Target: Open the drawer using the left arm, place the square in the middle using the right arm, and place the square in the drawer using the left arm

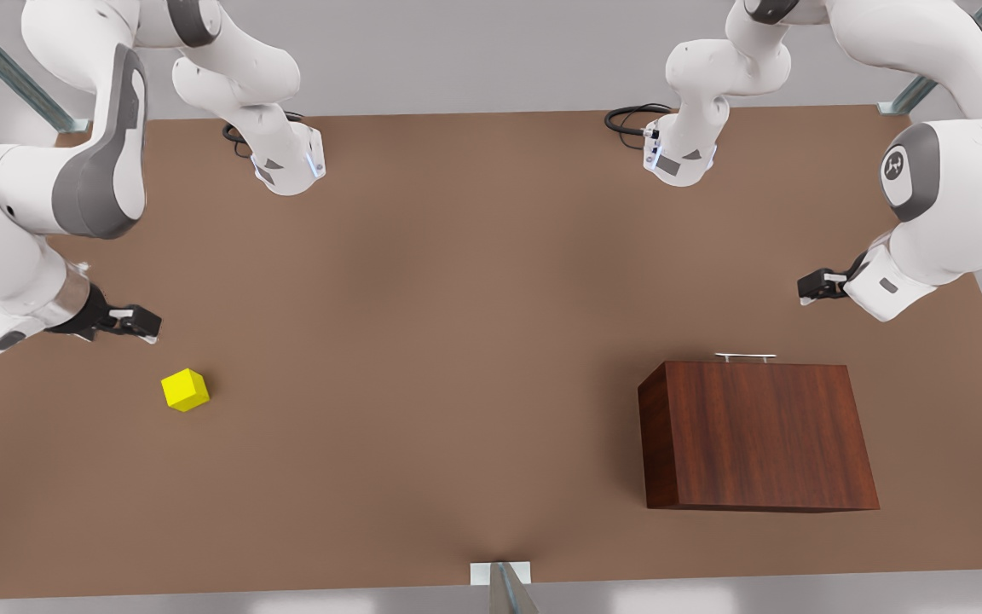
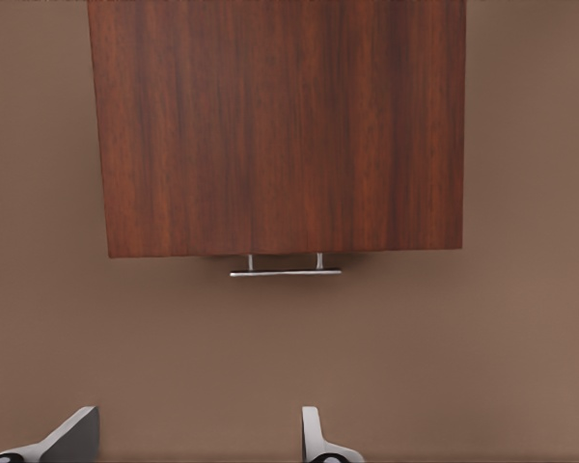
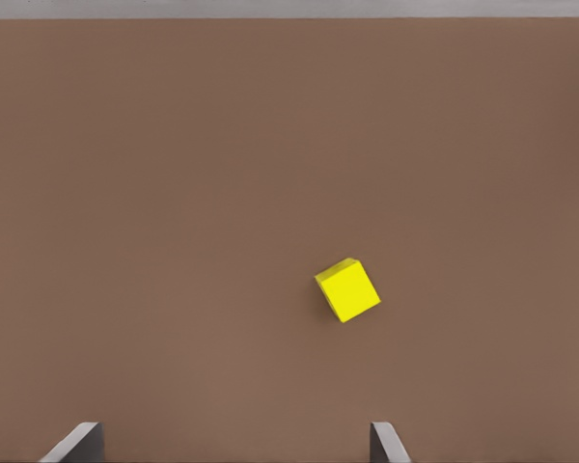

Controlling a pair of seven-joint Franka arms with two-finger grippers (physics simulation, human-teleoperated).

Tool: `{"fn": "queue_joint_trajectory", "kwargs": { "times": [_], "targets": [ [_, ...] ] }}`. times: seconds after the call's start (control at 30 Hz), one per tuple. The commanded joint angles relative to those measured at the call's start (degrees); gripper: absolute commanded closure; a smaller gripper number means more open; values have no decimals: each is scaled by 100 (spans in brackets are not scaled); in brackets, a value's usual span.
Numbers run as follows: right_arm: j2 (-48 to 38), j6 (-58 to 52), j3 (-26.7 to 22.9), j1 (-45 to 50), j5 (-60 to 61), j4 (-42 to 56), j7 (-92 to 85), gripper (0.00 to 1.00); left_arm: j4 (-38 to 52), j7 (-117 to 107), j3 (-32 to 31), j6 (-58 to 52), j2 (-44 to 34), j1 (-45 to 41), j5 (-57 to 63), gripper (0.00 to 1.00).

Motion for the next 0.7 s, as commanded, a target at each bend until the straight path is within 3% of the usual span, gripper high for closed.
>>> {"fn": "queue_joint_trajectory", "kwargs": {
  "times": [0.0, 0.07, 0.13, 0.17, 0.2, 0.33, 0.47, 0.67],
  "targets": [
    [0, 8, 1, 31, 0, 0, 0, 0, 0, 0, 0, 0, 0, 3, 3, 0],
    [0, 131, 1, 66, 26, -105, -61, 0, -298, -605, 0, 184, -141, -6, -6, 0],
    [-61, 350, 1, 31, 9, -501, -307, 0, -1265, -2986, -17, 975, -633, -32, -41, 0],
    [-684, 1044, -8, -13, 26, -1651, -597, 0, -1678, -3849, -44, 1370, -817, -41, -103, 0],
    [-809, 1169, -8, -74, 9, -2039, -1150, 0, -2468, -4420, -53, 2161, -1204, -50, -112, 0],
    [-360, 1624, -43, -320, 18, -2654, -2538, 0, -3823, -6547, -263, 4192, -1503, -58, -208, 0],
    [167, 2187, -52, -592, 26, -3058, -3322, 0, -4473, -6802, -263, 5203, -1451, -58, -217, 0],
    [1098, 2636, -289, -672, 0, -3033, -4104, 0, -4720, -7383, -263, 5739, -1293, -58, -701, 0]
  ]
}}
